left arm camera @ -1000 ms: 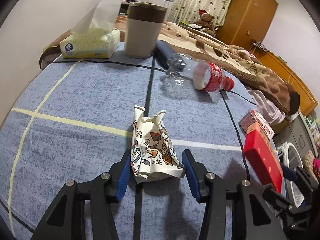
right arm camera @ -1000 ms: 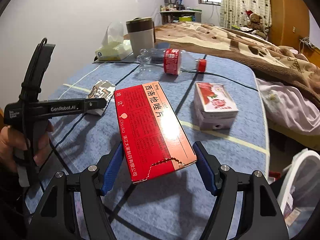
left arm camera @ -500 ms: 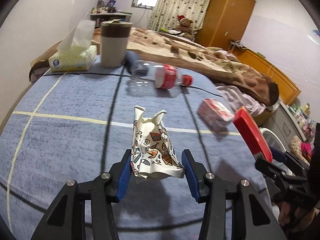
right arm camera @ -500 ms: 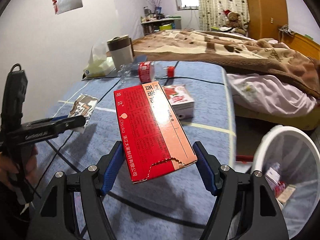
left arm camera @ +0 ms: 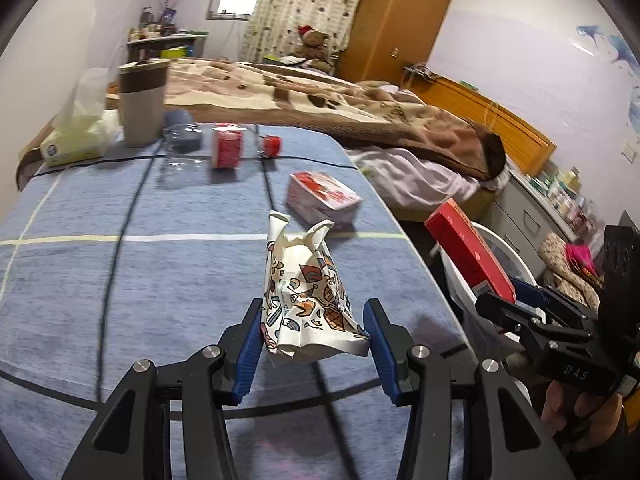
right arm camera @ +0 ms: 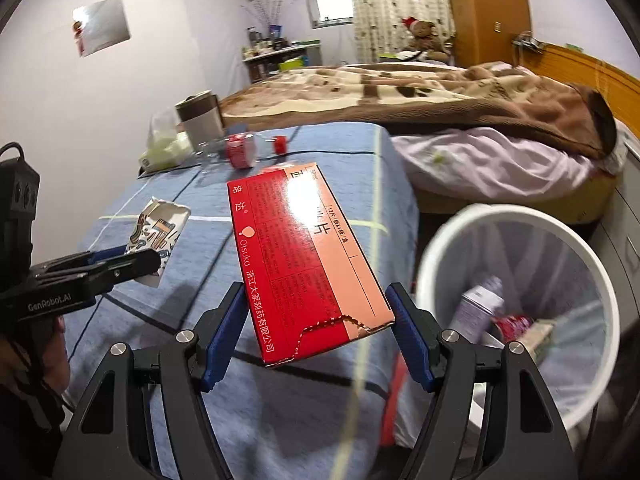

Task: Collect trash
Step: 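Carry the wrapper and red box over the mesh bin and open both grippers, then move both tools back from the bin toward the juice box and bottle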

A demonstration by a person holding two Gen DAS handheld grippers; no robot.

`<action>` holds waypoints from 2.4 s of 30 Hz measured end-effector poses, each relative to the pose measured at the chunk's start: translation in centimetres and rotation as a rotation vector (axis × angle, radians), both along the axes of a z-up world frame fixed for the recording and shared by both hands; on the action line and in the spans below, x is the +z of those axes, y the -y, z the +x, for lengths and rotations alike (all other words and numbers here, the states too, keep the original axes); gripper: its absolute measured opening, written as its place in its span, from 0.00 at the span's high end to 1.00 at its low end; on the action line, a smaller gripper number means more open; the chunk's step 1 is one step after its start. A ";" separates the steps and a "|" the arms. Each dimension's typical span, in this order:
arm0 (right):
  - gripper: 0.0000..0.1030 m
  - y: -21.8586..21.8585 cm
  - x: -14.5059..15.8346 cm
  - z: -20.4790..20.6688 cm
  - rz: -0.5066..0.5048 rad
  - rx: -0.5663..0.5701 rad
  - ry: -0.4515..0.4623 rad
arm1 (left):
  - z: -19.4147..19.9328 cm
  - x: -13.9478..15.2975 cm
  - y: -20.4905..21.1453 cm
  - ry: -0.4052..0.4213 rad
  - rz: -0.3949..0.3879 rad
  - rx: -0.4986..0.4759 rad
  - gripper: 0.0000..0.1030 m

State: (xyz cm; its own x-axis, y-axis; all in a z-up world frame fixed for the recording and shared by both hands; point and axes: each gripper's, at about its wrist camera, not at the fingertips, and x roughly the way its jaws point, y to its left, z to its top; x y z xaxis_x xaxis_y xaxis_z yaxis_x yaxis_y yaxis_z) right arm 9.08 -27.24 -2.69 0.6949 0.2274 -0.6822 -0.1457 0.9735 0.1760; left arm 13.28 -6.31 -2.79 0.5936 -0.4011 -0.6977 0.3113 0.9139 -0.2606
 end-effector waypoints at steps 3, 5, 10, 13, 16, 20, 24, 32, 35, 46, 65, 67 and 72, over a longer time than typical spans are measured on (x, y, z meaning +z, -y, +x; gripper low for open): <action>0.31 1.0 0.0 -0.5 0.000 -0.028 -0.001 | -0.4 -0.1 1.3 0.002 0.002 -0.033 0.52; 0.31 1.9 0.0 -0.8 0.000 -0.056 -0.003 | -0.5 0.0 2.4 0.004 0.008 -0.057 0.52; 0.31 3.9 -0.1 -1.5 0.004 -0.123 -0.006 | -0.4 0.0 4.7 0.004 0.012 -0.114 0.52; 0.31 5.5 -0.1 -2.0 0.004 -0.170 -0.008 | -0.3 0.2 6.2 0.010 0.012 -0.145 0.52; 0.31 6.8 -0.3 -2.4 0.006 -0.215 -0.012 | -0.1 0.3 7.9 0.013 0.009 -0.180 0.52; 0.31 8.7 -0.6 -3.1 0.007 -0.280 -0.021 | 0.4 0.3 10.3 0.010 0.003 -0.225 0.52; 0.31 10.1 -1.0 -3.5 0.005 -0.324 -0.035 | 0.7 0.3 12.7 0.013 0.000 -0.276 0.52; 0.31 12.2 -1.9 -4.0 0.000 -0.392 -0.069 | 1.2 -0.7 18.2 -0.004 0.010 -0.393 0.51; 0.31 12.7 -2.0 -4.1 -0.004 -0.407 -0.081 | 1.5 -1.2 19.9 -0.017 0.018 -0.420 0.51; 0.30 14.0 -2.4 -4.2 0.010 -0.450 -0.098 | 3.1 -2.8 23.5 -0.052 -0.006 -0.459 0.51; 0.30 12.5 -0.2 -4.8 0.032 -0.416 -0.023 | 2.7 -1.1 20.2 -0.013 -0.045 -0.370 0.43; 0.30 11.9 -0.1 -4.7 0.037 -0.392 -0.024 | 2.3 -0.9 19.3 -0.011 -0.044 -0.354 0.43; 0.30 9.9 0.0 -4.5 0.042 -0.324 -0.028 | 1.3 -0.7 17.1 -0.009 -0.031 -0.319 0.43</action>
